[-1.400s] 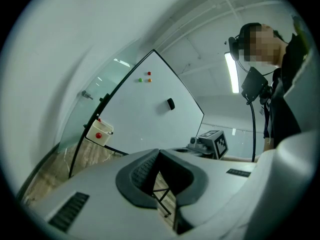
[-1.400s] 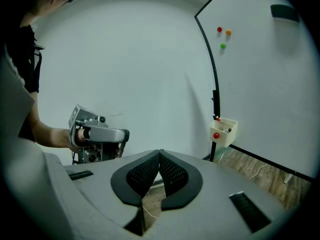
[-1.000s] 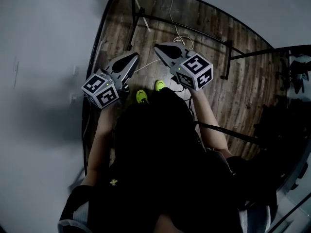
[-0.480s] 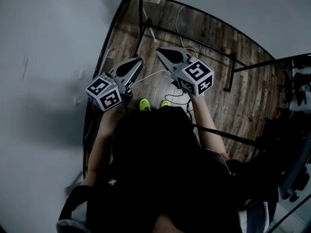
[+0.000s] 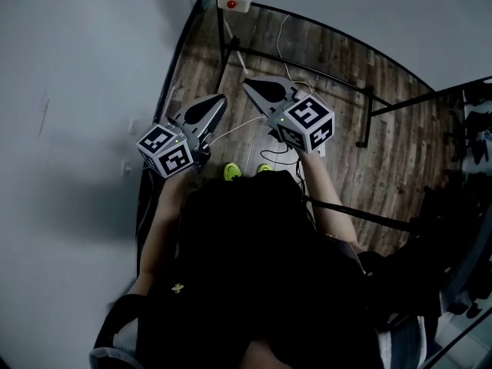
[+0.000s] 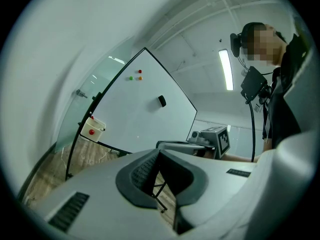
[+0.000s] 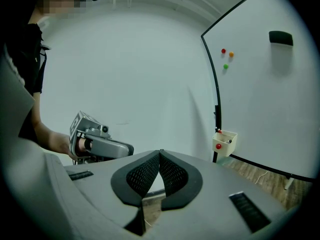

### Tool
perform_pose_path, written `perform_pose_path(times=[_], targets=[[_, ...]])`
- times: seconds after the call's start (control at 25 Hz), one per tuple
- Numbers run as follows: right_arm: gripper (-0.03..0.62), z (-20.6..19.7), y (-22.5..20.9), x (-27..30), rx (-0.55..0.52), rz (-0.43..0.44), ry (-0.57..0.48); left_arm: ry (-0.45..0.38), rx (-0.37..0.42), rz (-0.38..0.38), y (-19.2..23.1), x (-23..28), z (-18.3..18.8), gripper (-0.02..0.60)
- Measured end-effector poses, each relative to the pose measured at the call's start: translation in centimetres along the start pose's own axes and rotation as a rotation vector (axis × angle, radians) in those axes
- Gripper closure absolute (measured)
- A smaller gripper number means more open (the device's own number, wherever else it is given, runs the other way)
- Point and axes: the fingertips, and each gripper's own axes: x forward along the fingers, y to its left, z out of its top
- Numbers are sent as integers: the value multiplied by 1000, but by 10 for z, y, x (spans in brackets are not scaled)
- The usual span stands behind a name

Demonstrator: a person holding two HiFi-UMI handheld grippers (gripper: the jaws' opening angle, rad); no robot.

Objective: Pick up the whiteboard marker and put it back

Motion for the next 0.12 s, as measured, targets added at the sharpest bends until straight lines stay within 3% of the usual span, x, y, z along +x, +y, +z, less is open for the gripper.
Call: perform_pose_path(times=[0.12], targets=[[599,0,0,-3,2,0,-3,4,0,-6,-4,3,-1,580]])
